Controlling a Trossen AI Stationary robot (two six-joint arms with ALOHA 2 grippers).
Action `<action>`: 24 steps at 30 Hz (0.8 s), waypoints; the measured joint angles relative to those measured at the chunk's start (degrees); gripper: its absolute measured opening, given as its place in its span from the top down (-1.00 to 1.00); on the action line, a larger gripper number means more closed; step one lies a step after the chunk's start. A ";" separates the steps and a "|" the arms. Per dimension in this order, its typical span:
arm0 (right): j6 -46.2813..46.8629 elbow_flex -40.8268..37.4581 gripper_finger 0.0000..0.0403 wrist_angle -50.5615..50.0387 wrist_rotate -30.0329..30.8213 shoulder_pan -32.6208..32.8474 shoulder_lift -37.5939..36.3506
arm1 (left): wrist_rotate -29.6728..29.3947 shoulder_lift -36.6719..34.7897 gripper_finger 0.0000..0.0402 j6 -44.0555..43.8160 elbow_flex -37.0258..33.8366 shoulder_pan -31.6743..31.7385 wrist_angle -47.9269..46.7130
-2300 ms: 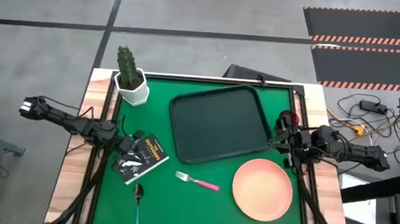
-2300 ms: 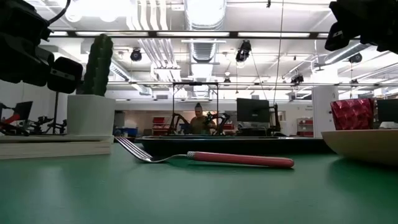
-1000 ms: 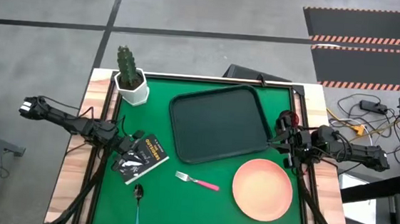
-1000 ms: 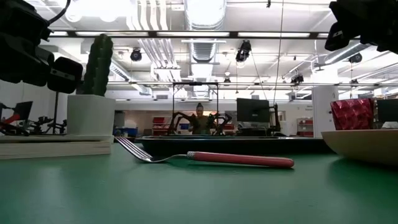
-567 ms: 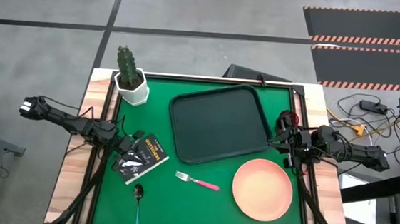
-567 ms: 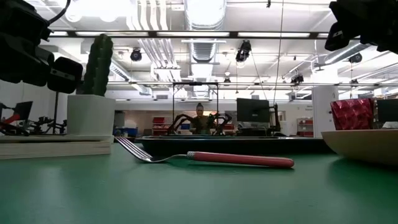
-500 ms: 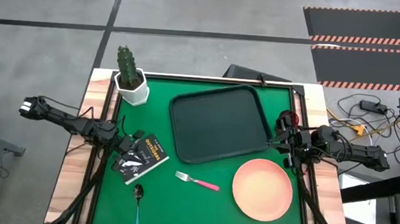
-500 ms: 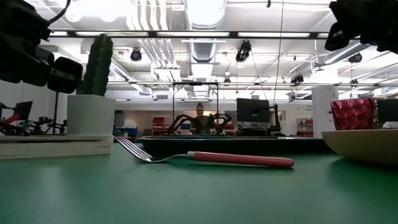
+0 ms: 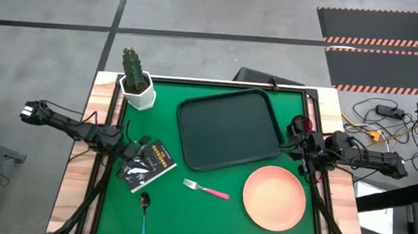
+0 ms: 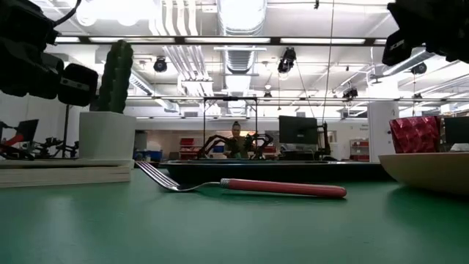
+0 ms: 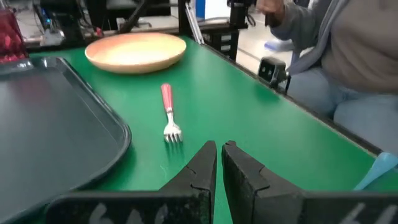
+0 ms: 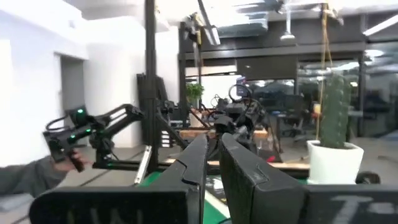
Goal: Pick and place plate/cup/fork/spoon on tray
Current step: Put the red cup on the black serving tray
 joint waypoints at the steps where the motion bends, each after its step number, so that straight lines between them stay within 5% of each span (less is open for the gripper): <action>1: 0.23 0.00 0.84 0.03 1.74 -0.01 0.26 | -0.10 0.00 0.96 0.04 0.02 0.00 1.85; 8: 7.65 5.42 0.84 -1.35 22.21 -0.04 6.23 | -0.42 0.08 0.96 0.07 0.00 0.00 22.96; 14: 7.72 15.10 0.84 -8.76 25.72 -0.01 15.43 | -0.42 0.33 0.96 0.05 0.02 0.00 46.40; 18: 7.78 22.02 0.84 -14.80 25.19 0.01 20.79 | -1.31 -0.27 0.96 0.42 0.04 -0.02 52.32; 24: 6.34 32.16 0.84 -24.69 25.16 0.01 27.24 | -23.43 0.13 0.96 9.16 1.37 -0.02 53.56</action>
